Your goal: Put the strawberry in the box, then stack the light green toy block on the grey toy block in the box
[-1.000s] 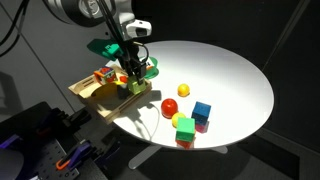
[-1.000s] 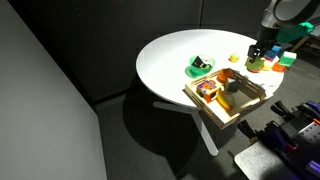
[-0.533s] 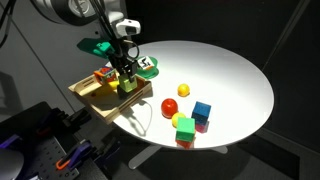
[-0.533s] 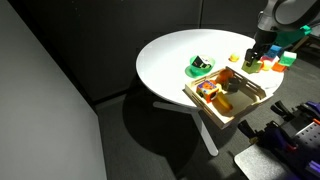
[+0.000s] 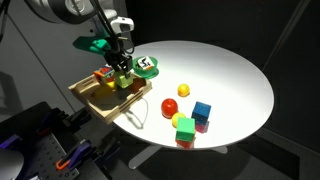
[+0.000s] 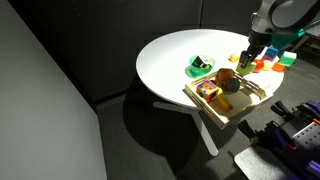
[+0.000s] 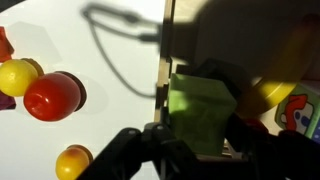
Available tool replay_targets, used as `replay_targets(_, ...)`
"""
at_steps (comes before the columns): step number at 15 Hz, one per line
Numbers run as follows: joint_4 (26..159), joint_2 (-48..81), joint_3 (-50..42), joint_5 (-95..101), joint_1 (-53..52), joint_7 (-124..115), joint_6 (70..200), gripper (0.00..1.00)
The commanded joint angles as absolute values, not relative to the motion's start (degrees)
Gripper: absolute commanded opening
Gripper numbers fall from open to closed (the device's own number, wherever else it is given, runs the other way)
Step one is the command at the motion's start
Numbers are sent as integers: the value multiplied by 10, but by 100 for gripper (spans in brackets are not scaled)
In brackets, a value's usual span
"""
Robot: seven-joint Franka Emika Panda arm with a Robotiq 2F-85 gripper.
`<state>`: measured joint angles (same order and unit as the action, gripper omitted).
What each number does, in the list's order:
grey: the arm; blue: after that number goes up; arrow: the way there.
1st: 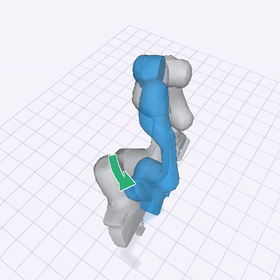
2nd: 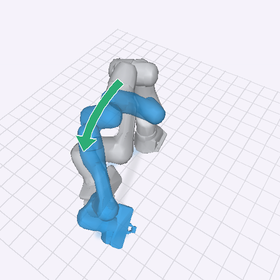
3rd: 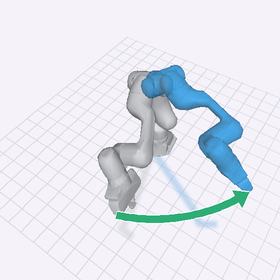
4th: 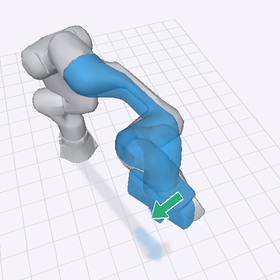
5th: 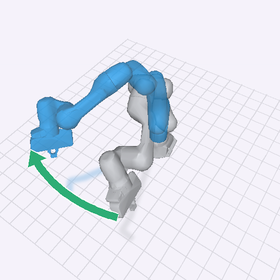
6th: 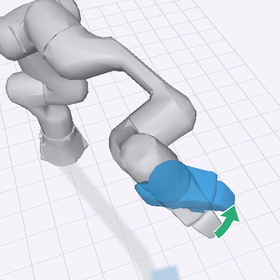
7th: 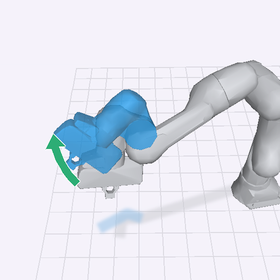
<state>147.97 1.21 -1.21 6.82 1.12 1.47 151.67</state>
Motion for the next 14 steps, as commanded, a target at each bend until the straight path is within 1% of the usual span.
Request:
replay_targets(1,1492,-1,-5,65,4,29,1529,29)
replay_targets(14,1485,55,6,69,-3,40,1566,29)
